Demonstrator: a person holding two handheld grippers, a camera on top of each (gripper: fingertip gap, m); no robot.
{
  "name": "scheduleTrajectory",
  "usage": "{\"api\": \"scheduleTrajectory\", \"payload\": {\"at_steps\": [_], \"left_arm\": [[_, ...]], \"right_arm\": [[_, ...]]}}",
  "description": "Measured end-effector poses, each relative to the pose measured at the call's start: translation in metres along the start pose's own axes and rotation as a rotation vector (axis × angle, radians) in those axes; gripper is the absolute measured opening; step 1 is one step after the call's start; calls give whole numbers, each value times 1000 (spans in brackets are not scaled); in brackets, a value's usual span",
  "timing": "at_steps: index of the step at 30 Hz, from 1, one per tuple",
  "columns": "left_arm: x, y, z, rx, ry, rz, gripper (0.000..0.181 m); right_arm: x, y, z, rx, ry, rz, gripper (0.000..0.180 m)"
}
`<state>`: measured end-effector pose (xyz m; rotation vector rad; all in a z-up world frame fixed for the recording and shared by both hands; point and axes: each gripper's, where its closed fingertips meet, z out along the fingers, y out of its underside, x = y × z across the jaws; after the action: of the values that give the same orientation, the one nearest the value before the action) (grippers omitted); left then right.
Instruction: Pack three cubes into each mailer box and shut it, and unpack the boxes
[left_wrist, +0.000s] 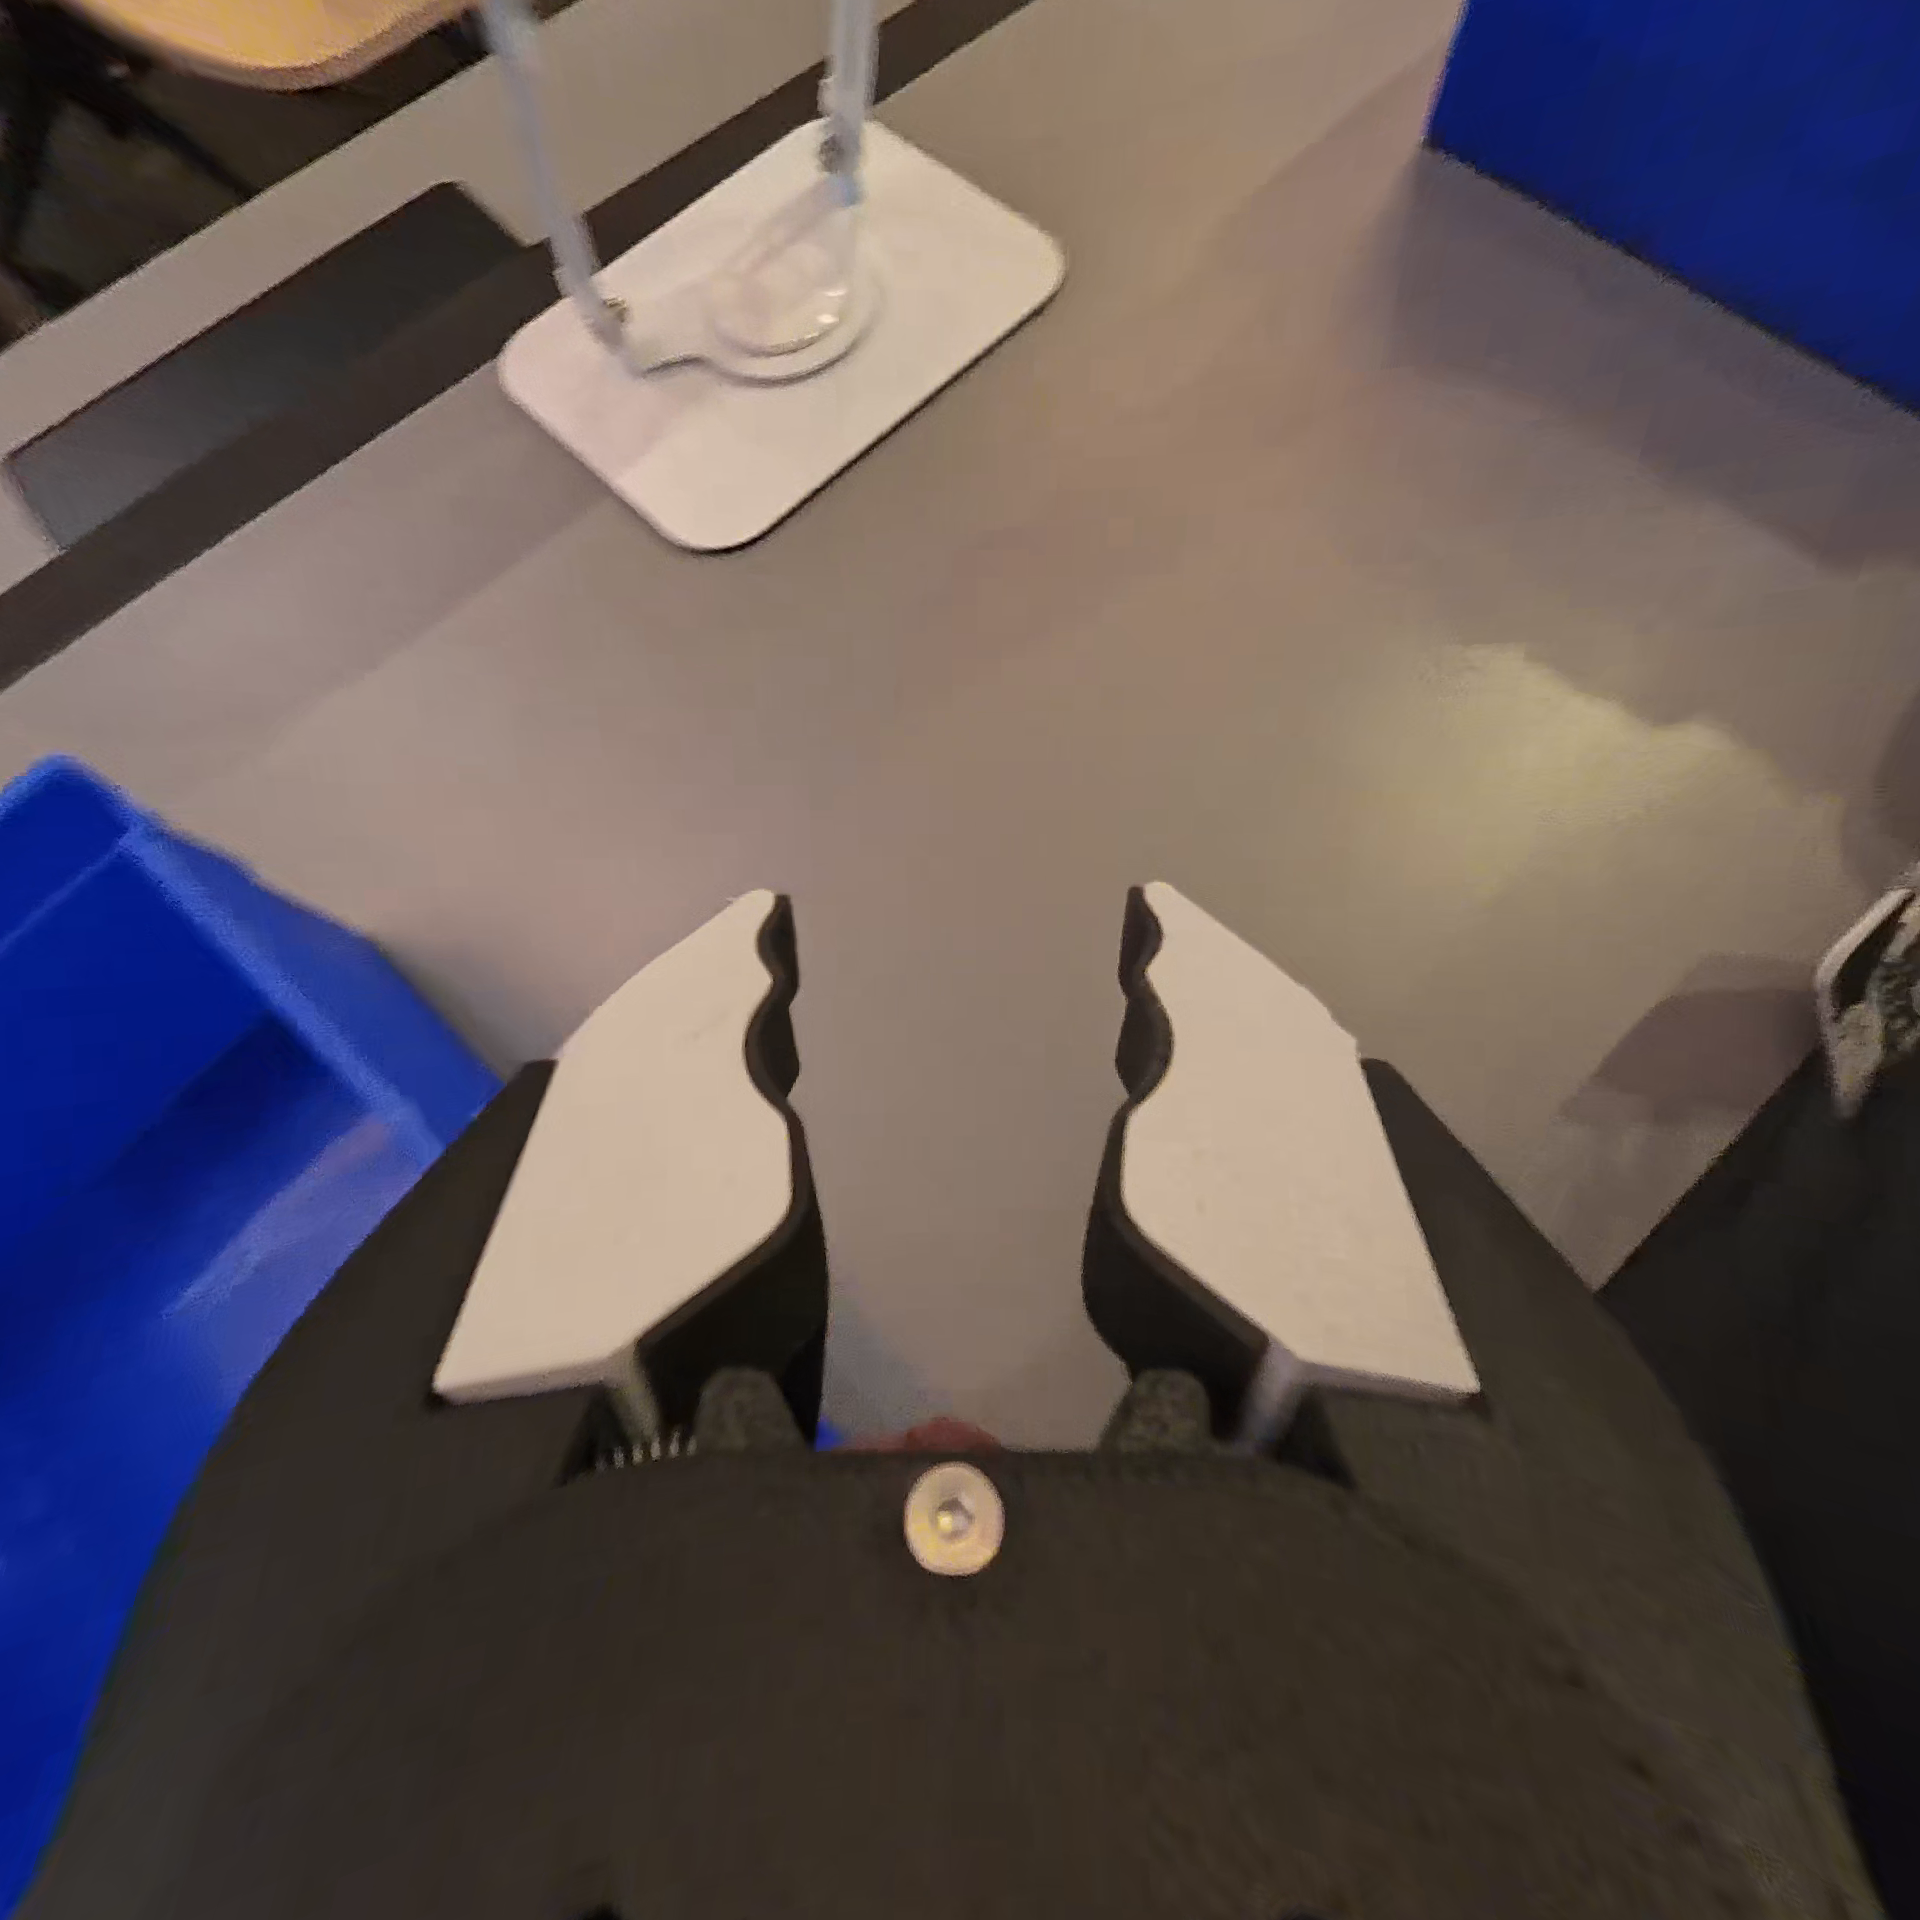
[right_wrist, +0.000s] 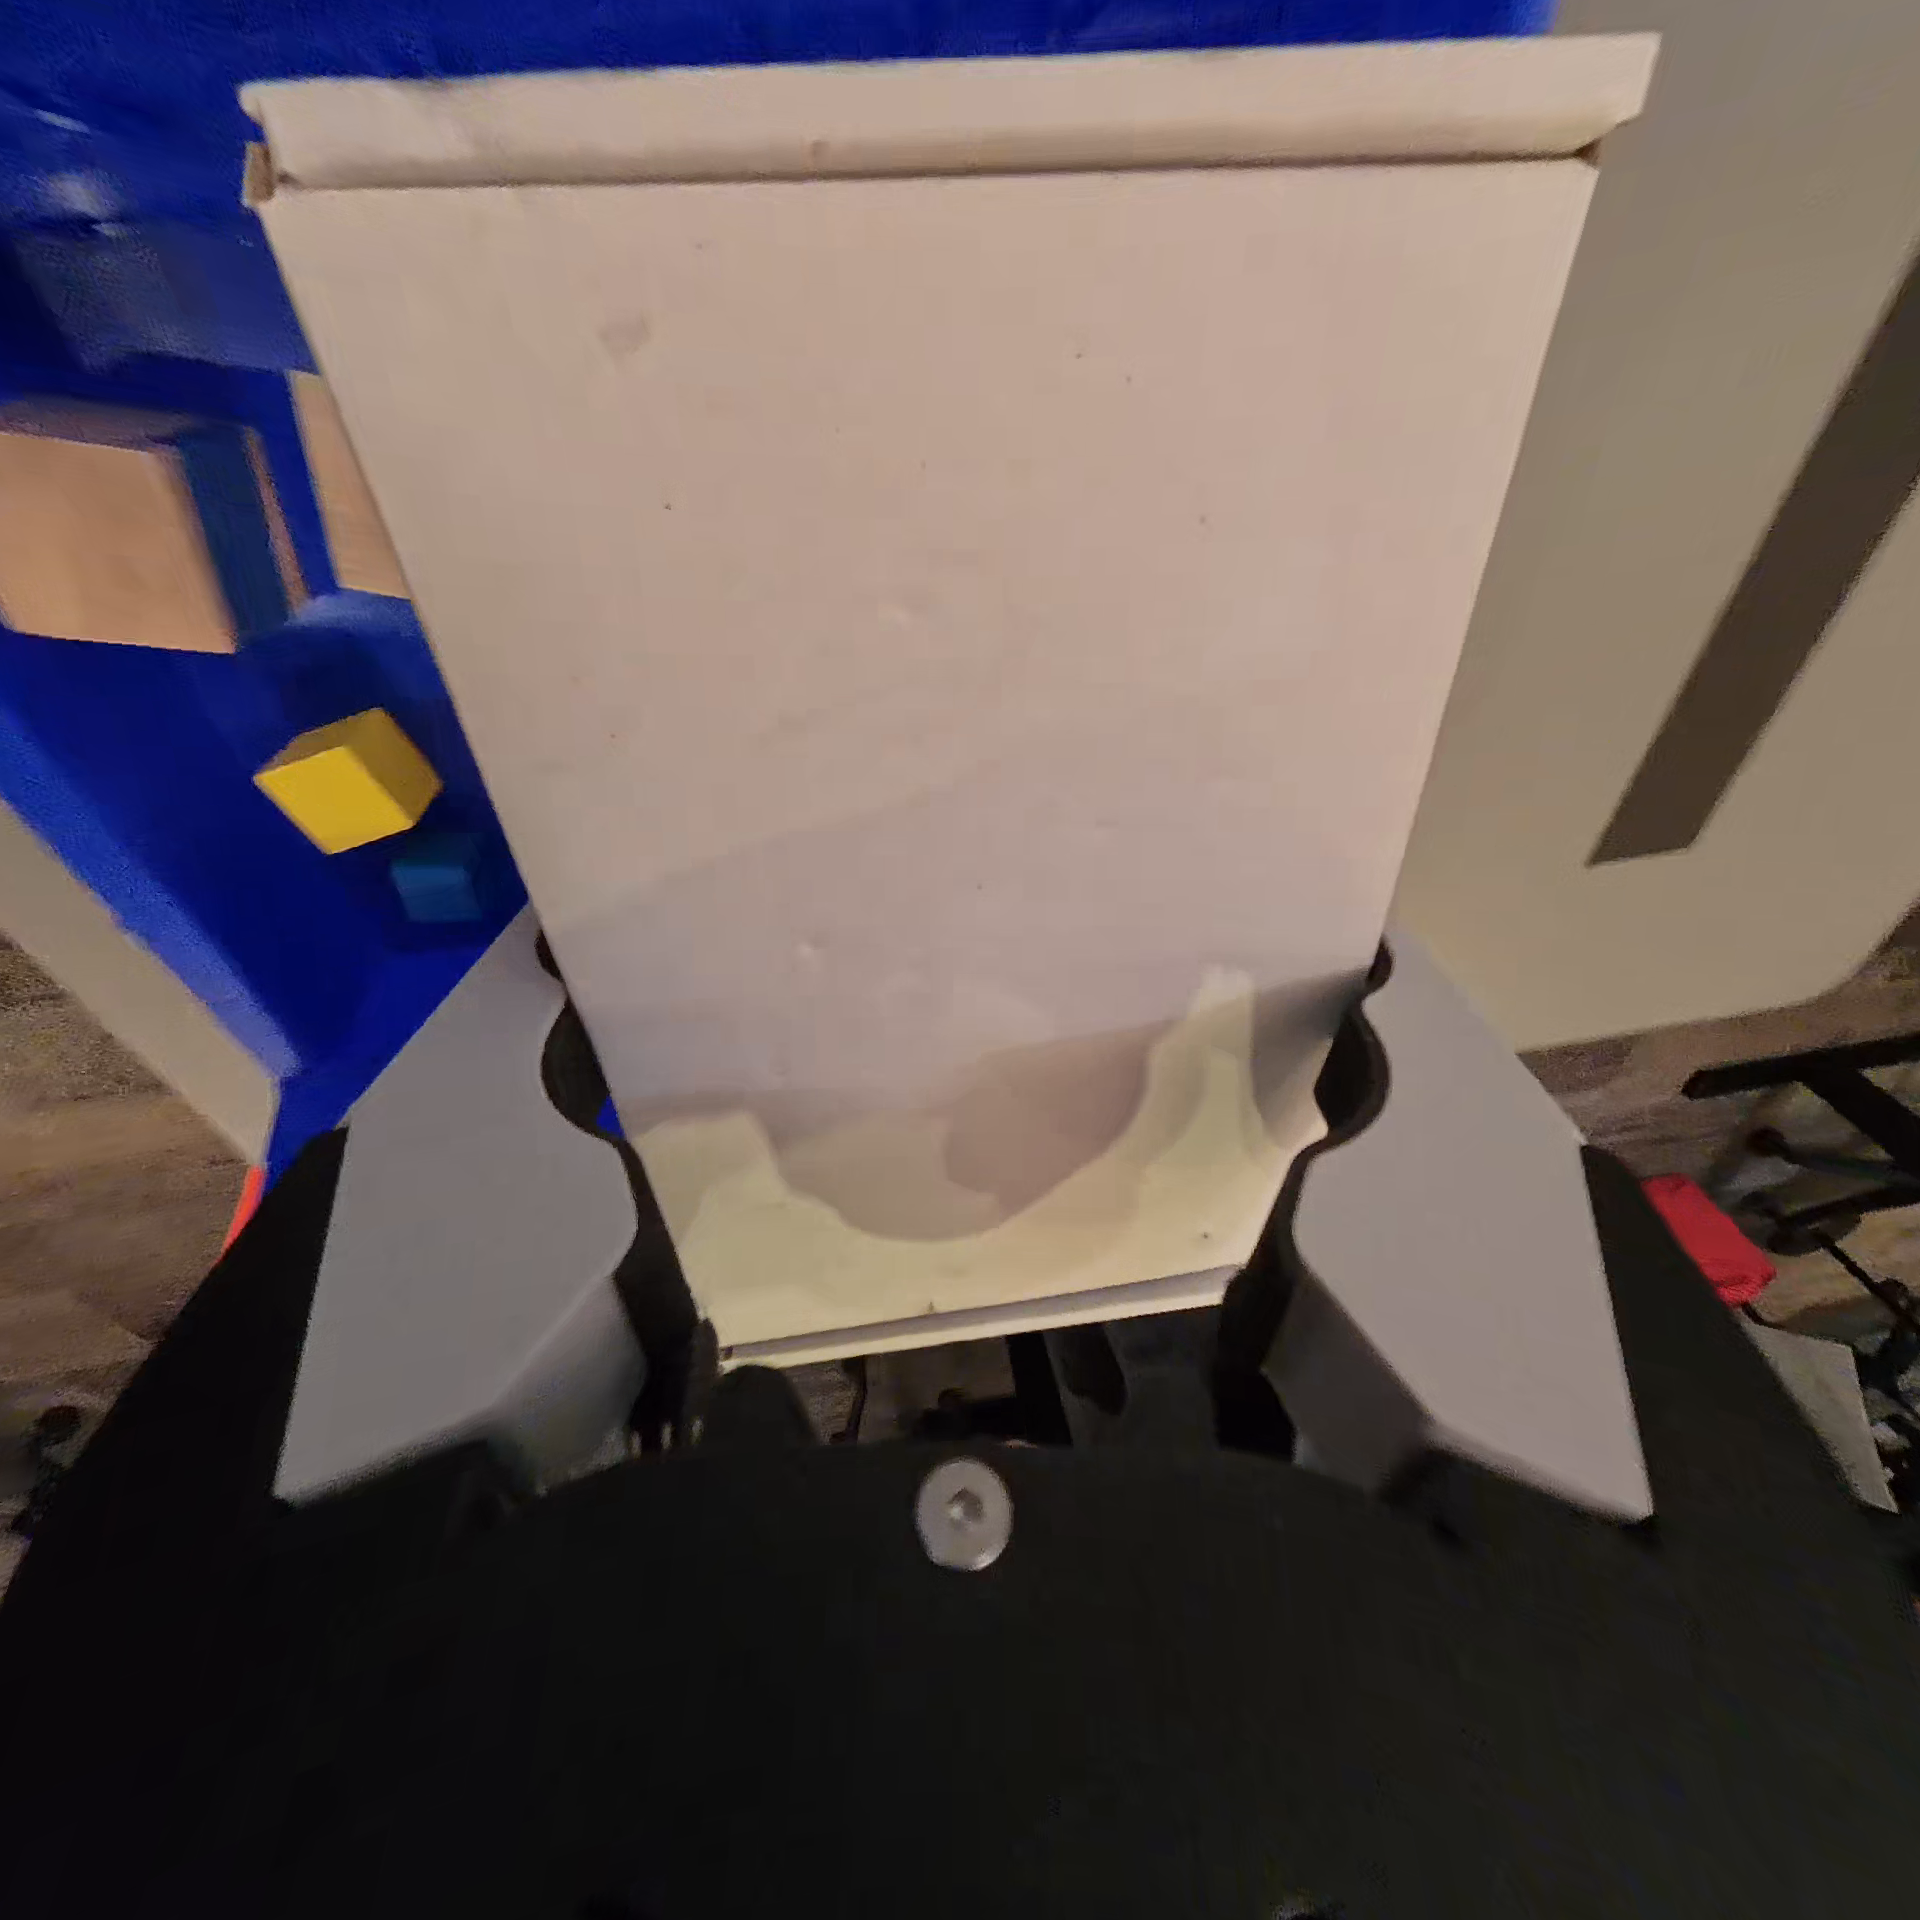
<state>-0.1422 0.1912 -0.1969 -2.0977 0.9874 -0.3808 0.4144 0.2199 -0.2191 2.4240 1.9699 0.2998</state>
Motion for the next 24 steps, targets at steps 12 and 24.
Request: {"api": "scheduleTrajectory", "payload": {"at_steps": [12, 24], "left_arm": [[-190, 124, -115, -361, -458, -256, 112], [-198, 240, -97, -744, -74, -532, 12]], "right_arm": [[-3, 48, 6, 196, -17, 507, 141], [-104, 54, 86, 292, -400, 946, 38]]}}
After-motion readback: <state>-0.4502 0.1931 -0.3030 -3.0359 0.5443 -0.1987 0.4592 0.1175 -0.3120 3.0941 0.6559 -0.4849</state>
